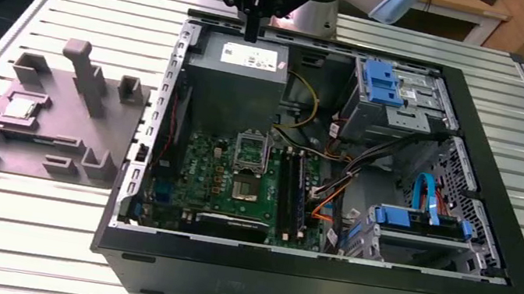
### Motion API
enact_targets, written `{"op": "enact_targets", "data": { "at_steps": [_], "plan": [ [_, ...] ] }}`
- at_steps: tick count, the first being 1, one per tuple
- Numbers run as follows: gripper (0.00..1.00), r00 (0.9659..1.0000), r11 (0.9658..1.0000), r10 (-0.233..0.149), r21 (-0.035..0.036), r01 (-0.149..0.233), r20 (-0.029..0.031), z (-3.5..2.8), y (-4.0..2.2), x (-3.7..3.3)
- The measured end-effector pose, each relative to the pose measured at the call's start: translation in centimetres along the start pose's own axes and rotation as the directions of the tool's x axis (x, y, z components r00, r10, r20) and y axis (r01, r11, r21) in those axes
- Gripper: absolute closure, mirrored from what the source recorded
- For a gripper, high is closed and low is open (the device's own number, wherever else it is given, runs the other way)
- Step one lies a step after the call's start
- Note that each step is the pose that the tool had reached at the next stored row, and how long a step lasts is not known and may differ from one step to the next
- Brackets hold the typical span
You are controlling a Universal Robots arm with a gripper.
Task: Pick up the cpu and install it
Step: 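Reach for the cpu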
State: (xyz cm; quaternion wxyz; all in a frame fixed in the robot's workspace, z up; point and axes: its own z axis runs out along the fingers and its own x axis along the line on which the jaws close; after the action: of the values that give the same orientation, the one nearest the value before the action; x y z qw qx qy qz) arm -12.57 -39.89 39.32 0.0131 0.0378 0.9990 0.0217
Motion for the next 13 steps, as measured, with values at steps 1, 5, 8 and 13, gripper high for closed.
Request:
{"op": "enact_targets", "data": {
  "at_steps": [1,5,8,13],
  "plan": [
    [0.9,1.0,1.0,0.0,0.0,0.0,-0.0001,0.0,0.0,0.0],
    [0.9,1.0,1.0,0.0,0.0,0.0,0.0,0.0,0.0,0.04],
    [0.9,1.0,1.0,0.0,0.0001,0.0,-0.0001,-0.01,-0.01,0.14],
    [0.9,1.0,1.0,0.0,0.0,0.0,0.0,-0.01,-0.02,0.27]
  ]
}}
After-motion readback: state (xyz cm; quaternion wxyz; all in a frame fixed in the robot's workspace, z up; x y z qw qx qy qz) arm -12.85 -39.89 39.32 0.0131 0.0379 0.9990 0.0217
